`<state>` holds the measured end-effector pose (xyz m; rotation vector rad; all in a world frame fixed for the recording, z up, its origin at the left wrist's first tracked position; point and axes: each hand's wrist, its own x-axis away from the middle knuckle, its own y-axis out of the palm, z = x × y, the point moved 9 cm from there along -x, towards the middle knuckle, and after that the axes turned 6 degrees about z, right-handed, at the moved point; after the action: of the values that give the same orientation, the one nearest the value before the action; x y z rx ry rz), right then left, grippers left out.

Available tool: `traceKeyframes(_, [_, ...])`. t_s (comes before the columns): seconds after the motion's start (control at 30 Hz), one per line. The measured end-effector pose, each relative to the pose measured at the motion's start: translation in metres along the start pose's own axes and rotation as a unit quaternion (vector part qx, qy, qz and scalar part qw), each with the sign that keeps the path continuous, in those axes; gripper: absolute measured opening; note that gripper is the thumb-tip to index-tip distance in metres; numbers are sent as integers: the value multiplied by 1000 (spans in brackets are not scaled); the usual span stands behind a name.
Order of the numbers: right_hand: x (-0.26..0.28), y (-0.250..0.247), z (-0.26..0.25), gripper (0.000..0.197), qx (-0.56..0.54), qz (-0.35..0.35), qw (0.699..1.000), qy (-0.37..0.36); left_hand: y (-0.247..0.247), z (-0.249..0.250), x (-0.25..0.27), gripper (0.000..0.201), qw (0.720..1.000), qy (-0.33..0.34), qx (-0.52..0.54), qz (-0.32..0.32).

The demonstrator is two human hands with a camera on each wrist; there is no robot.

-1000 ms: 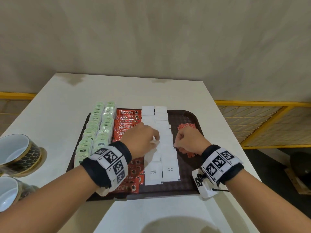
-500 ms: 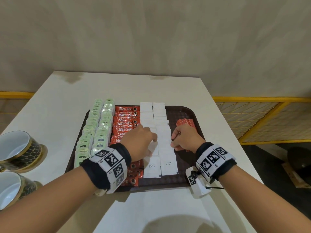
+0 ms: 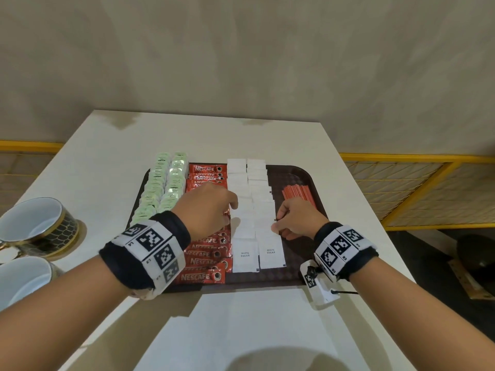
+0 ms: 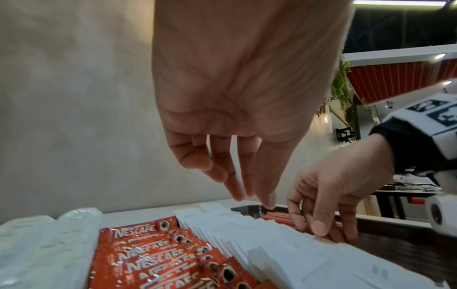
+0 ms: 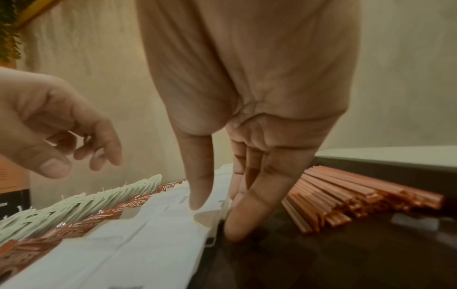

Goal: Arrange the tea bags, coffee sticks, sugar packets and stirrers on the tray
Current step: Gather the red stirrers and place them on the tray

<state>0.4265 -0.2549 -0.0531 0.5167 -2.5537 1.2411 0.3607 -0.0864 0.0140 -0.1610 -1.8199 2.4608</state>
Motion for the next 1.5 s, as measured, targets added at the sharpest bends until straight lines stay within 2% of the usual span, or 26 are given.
traceKeyframes(0.07, [4, -9, -4, 19, 36, 33, 999, -23, -7, -5, 8, 29, 1000, -5, 6, 0])
traceKeyframes(0.17, [21, -14, -23, 13, 98, 68, 987, -104, -19, -17, 26, 21, 999, -27, 19, 11])
traceKeyframes(0.27, [58, 15, -39, 7, 157, 9, 966, -203, -27, -30, 55, 10, 997, -58, 30, 34])
traceKeyframes(0.37, [94, 57, -35, 3, 209, -69, 942, -253, -13, -42, 94, 8, 996, -85, 3, -1])
traceKeyframes(0.47, [107, 67, -28, 12, 225, -75, 936, -261, 21, -46, 129, 21, 993, -79, -35, -83])
traceKeyframes(0.53, [111, 64, -28, 16, 244, -65, 929, -269, 34, -44, 145, 33, 992, -64, -34, -102])
traceKeyframes(0.63, [114, 61, -29, 20, 278, -63, 919, -274, 36, -44, 155, 41, 996, -65, -11, -65])
traceKeyframes(0.77, [112, 68, -40, 15, 311, -65, 909, -268, 36, -38, 162, 38, 996, -76, 7, -50])
traceKeyframes(0.93, [121, 105, -79, 18, 246, -49, 913, -321, 33, -37, 166, 39, 996, -80, 25, -32])
traceKeyframes(1.13, [122, 129, -81, 27, 289, -30, 895, -338, 36, -41, 168, 34, 995, -89, 43, -24])
traceKeyframes(1.33, [121, 114, -78, 25, 261, -14, 906, -334, 31, -35, 166, 30, 995, -89, 48, 2])
traceKeyframes(1.5, [117, 108, -78, 23, 252, -16, 913, -320, 35, -18, 170, 28, 997, -46, 63, 16])
